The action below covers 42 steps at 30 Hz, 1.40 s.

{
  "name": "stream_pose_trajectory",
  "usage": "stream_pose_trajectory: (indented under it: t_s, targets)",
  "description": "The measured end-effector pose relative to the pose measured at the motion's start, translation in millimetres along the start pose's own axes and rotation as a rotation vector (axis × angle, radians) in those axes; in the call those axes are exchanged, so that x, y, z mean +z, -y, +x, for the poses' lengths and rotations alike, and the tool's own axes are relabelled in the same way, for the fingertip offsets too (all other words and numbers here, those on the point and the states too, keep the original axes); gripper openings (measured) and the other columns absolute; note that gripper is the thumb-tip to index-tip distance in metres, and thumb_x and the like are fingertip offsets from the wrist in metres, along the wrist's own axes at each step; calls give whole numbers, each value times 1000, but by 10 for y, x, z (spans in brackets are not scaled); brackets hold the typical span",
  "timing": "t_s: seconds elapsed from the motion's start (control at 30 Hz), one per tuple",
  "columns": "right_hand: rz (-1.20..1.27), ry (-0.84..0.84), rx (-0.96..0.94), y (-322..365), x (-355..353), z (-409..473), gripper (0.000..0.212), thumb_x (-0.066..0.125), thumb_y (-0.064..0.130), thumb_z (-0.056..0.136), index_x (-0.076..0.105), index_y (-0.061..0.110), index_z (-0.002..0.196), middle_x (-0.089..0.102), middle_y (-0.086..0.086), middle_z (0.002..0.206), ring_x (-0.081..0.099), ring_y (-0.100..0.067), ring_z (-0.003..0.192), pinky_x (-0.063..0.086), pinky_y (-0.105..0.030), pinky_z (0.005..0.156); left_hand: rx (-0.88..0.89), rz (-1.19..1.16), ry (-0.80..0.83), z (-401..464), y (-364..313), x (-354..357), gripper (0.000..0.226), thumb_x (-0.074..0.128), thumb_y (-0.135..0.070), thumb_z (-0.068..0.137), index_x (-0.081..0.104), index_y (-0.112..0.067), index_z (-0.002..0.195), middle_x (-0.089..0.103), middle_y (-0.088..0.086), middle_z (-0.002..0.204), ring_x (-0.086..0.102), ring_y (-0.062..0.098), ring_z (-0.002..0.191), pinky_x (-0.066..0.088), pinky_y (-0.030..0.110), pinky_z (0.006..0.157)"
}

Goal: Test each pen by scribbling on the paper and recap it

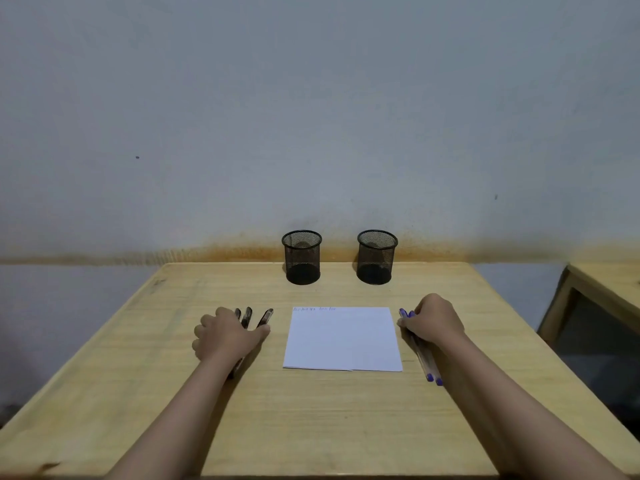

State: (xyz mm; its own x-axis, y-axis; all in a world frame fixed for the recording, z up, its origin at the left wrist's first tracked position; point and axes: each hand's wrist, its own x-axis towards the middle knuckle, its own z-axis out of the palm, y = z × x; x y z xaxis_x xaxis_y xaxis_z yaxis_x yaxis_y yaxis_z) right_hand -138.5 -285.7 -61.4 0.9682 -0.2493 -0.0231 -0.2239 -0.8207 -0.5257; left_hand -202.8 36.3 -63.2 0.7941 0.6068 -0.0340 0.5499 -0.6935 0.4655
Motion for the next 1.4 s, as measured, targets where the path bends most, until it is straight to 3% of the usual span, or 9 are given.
stream_pose_trajectory:
  t_s: [0.17,0.33,0.43,0.67,0.83,0.93,1.13,1.27,1.4]
  targets:
    - [19,102,39,61,-63,92,34,78,25,65,50,6,64,50,-6,58,50,-21,57,32,-25,47,135,-20,98,100,-44,16,38,69,-45,76,47,-15,78,61,8,91,57,28,87,39,30,65]
    - [-16,207,50,87,-102,189,35,81,21,63,70,-4,84,56,-10,68,52,-21,62,39,-28,56,235,-101,159,133,-87,18,21,65,-23,83,50,-9,87,55,8,88,52,24,80,36,30,61]
    - [38,228,67,142,-181,200,24,81,15,63,65,1,72,61,-14,71,59,-24,64,47,-32,57,248,-138,177,171,-134,-18,17,61,-18,85,48,-8,91,53,8,89,49,23,80,34,29,59]
    - [690,298,30,489,-707,318,19,66,2,86,58,-4,102,62,-18,82,65,-24,62,57,-31,47,186,-593,342,419,-569,-333,7,48,0,89,52,-3,85,50,13,73,47,23,64,38,31,60]
    - [1043,161,-86,917,-1013,587,8,56,3,93,58,-1,99,61,-15,84,68,-19,68,58,-29,55,278,-908,277,650,-1156,-605,24,40,5,92,56,-6,79,56,13,78,54,22,72,43,33,65]
    - [1135,-56,-175,1106,-1025,771,14,55,2,92,57,3,106,65,-15,98,66,-17,73,56,-24,64,374,-1021,125,851,-1487,-653,20,39,3,93,57,-7,96,62,4,86,58,18,84,46,31,73]
    - [1001,-356,-400,1194,-702,1136,32,59,5,89,56,21,117,68,-5,86,70,-20,84,56,-31,81,478,-1120,-35,1109,-1860,-421,21,39,0,95,50,-14,104,61,-5,93,58,8,91,44,27,87]
    - [844,-318,-457,1089,-416,1275,31,59,6,90,59,28,111,67,-3,84,69,-20,84,58,-33,78,483,-1103,-26,1249,-1848,-117,21,39,3,94,49,-13,104,62,-2,95,59,14,99,48,15,72]
    - [678,-288,-425,1011,-131,1377,29,62,12,89,59,18,117,66,-3,86,66,-13,74,50,-16,63,490,-1039,-20,1314,-1783,121,34,42,2,92,43,-22,116,65,-2,91,65,12,88,50,35,83]
